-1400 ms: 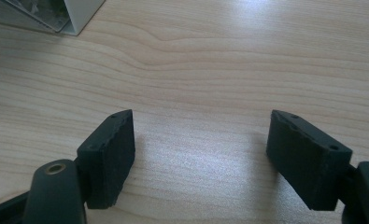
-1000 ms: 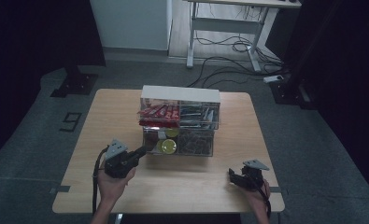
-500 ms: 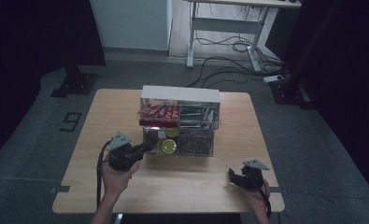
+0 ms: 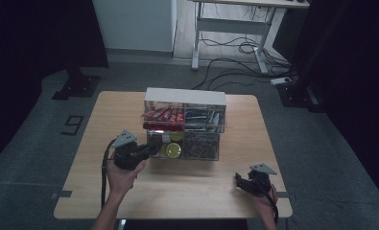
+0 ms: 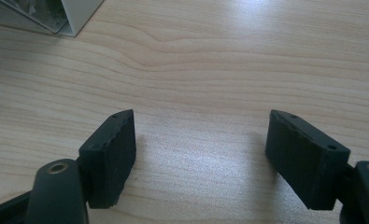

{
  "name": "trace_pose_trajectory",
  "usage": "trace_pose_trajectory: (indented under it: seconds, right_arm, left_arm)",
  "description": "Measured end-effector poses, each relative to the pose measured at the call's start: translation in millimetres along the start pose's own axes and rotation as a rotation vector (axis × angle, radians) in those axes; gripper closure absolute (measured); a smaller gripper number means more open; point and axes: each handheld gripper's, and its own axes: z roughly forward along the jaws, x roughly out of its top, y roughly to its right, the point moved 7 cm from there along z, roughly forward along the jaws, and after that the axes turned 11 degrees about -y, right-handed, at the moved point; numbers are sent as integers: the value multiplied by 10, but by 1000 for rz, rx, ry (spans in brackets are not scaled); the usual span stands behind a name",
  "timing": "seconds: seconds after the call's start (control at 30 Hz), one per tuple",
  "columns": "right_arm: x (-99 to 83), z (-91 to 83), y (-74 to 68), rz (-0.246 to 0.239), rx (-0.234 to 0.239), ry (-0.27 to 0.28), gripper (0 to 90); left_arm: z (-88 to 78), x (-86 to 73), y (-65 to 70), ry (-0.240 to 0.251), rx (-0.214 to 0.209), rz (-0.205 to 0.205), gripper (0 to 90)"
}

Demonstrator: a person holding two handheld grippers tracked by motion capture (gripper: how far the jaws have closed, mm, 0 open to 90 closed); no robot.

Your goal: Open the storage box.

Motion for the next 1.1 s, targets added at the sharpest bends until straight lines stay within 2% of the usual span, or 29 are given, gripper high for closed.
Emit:
trace_pose_trajectory:
  seconds: [0.33,0.63,0.9,1.1]
  right_arm:
    - [0,0,0,0,0,0,242]
    - [0,0,1,1,-1,0,242]
    - [0,0,3,2,-1,0,241]
    - [0,-1,2,1,0,-2,241]
  left_arm:
    - [30,102,9,-4,-9,3,900]
    - [28,257,8,9,-21,-2,900]
    - [60,341,23,5,-20,5,900]
    - [58,430,-13,6,-13,-2,900]
